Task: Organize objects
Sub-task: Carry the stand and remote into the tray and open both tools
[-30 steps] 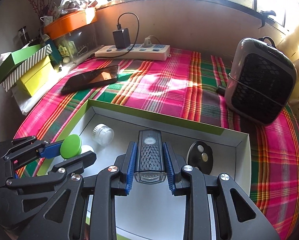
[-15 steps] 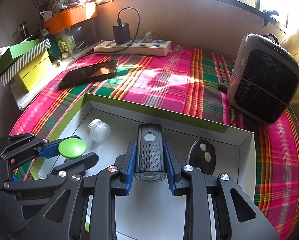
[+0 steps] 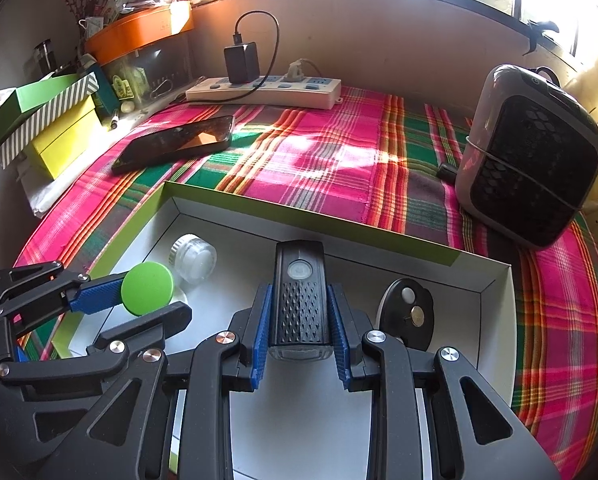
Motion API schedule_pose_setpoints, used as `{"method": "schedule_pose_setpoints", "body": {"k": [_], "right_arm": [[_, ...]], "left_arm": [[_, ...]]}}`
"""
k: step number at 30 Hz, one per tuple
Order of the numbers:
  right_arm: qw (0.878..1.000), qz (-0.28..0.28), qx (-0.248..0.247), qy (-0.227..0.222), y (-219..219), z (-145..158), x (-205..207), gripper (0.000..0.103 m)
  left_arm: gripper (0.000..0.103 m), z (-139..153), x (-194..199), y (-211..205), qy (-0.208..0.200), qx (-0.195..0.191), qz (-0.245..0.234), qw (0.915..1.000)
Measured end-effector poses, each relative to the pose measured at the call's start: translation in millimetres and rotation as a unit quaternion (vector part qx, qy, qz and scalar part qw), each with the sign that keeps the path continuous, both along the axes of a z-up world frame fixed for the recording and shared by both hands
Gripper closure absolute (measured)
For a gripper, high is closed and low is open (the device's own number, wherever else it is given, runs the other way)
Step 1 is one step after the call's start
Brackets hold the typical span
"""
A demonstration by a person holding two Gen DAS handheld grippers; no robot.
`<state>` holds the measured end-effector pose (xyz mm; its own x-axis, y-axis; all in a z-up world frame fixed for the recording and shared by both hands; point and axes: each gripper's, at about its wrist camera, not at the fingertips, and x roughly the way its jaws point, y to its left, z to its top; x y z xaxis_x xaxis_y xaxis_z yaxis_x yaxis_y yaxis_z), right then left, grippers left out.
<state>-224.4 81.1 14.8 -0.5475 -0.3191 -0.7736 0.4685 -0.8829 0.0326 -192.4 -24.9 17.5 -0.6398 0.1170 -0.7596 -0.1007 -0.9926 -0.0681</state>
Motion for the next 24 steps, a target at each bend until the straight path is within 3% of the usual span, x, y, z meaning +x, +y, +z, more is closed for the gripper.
{"method": "schedule_pose_setpoints", "body": {"k": [17, 24], "right_arm": [[1.000, -0.005, 0.007, 0.002, -2.2, -1.5, 1.1, 0.074], [1.000, -0.011, 0.010, 0.006, -0.5, 0.2, 3.0, 0.069]], "left_arm": [[0.073, -0.3, 0.2, 0.0, 0.000, -0.001, 0.000, 1.0000], [0.072, 0.0, 0.2, 0.3, 0.000, 0.001, 0.000, 1.0000]]}}
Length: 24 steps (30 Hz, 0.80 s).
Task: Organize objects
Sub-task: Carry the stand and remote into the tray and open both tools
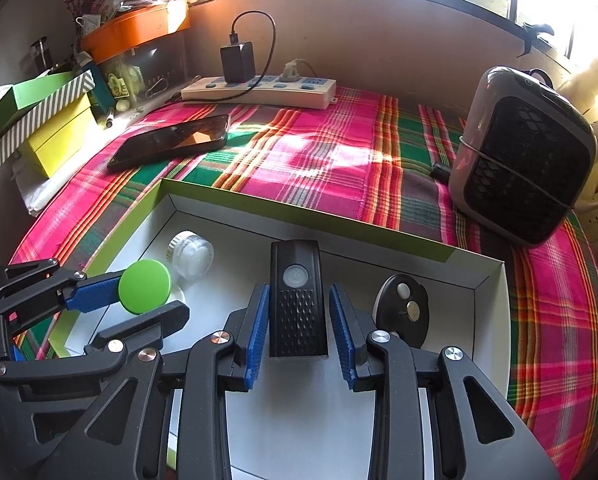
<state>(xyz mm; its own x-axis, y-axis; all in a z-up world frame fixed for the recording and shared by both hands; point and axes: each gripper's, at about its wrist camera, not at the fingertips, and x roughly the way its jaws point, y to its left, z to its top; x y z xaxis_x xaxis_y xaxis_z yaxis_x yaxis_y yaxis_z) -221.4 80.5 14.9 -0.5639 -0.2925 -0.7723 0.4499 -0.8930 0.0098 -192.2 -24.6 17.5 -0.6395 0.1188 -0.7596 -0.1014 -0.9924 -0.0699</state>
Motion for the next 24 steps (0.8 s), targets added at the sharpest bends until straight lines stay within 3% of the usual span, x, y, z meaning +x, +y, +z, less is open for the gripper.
{"method": "schedule_pose_setpoints", "body": {"k": [14, 24], "right_arm": [[1.000, -0.010, -0.008, 0.012, 7.0, 8.4, 8.8, 0.057], [0.999, -0.014, -0.024, 0.023, 12.4, 19.9, 28.5, 0.056]], "left_arm": [[0.066, 5.7, 9.8, -2.6, 0.004, -0.001, 0.011, 0.9999], [0.066, 16.8, 27.4, -3.1, 0.020, 0.002, 0.010, 0.9997]]}}
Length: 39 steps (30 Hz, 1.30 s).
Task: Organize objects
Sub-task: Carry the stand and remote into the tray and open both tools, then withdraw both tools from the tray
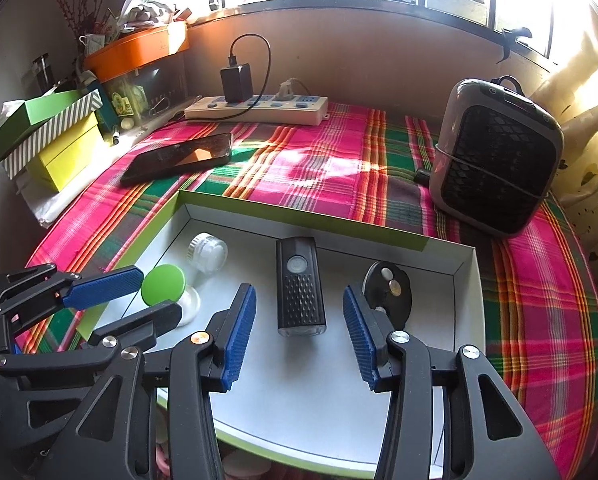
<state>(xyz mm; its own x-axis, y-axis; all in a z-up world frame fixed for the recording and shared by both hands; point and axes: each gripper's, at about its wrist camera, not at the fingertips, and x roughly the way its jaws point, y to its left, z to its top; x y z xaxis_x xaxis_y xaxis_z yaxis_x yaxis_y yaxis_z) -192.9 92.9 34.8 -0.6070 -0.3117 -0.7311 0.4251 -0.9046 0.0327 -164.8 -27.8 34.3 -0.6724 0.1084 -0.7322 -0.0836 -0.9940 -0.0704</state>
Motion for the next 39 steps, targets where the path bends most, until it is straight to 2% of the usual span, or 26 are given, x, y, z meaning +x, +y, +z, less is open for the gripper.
{"method": "schedule_pose_setpoints", "body": {"k": [21, 30, 39], "right_arm": [[0.999, -0.038, -0.012, 0.034, 18.5, 20.9, 67.0, 0.055], [0.995, -0.087, -0.010, 0.035, 46.0, 20.4, 96.0, 0.055], [0.993, -0.114, -0.001, 0.025, 69.3, 7.6, 117.8, 0.055]], "left_arm": [[0.065, 14.6, 53.2, -7.7, 0.022, 0.023, -0.019, 0.9993], [0.065, 6.1, 74.8, -19.8, 0.017, 0.049, -0.036, 0.9980], [0.063, -9.0, 85.2, -21.9, -0.002, 0.069, -0.059, 0.9958]]}}
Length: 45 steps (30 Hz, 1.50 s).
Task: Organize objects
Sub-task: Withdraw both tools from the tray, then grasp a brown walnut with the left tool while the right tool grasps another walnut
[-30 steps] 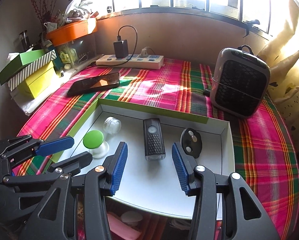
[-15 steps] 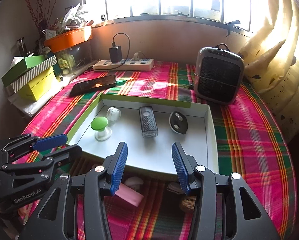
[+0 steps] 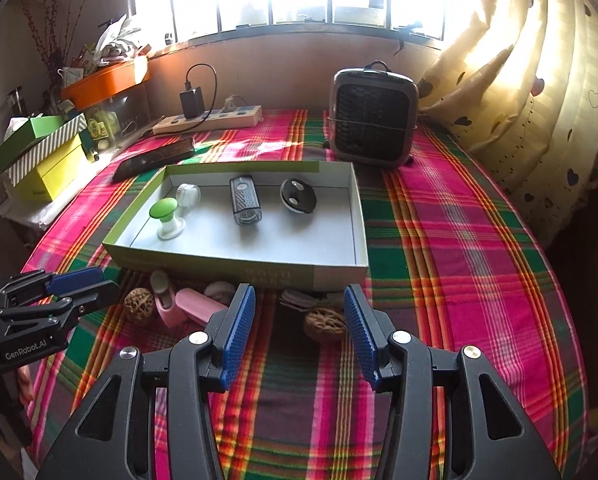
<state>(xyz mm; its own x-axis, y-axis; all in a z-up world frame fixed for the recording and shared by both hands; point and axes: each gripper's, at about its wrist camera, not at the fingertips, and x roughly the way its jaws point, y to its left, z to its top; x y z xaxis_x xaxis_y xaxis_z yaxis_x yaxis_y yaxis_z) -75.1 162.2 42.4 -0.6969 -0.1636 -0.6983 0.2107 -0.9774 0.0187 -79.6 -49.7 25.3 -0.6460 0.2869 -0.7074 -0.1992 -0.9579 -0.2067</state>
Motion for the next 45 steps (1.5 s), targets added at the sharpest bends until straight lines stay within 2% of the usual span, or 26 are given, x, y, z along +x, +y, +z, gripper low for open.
{"method": "schedule_pose_setpoints", "body": {"k": [10, 17, 29, 45], "right_arm": [[0.999, -0.022, -0.005, -0.032, 33.2, -22.9, 6.2, 0.055], [0.999, -0.015, -0.011, -0.049, 45.0, -33.1, 2.6, 0.050], [0.997, 0.037, -0.017, -0.062, 26.7, -38.3, -18.8, 0.050], [0.997, 0.047, 0.006, -0.061, 13.8, -39.7, -33.2, 0.050]], "left_arm": [[0.058, -11.8, 3.1, 3.0, -0.026, 0.013, -0.013, 0.9995], [0.057, -16.6, 0.4, 11.7, -0.038, -0.001, -0.013, 0.9992], [0.055, -17.1, -9.3, 26.4, -0.040, -0.027, -0.007, 0.9988], [0.054, -16.9, -21.7, 38.8, -0.036, -0.053, 0.008, 0.9979]]}}
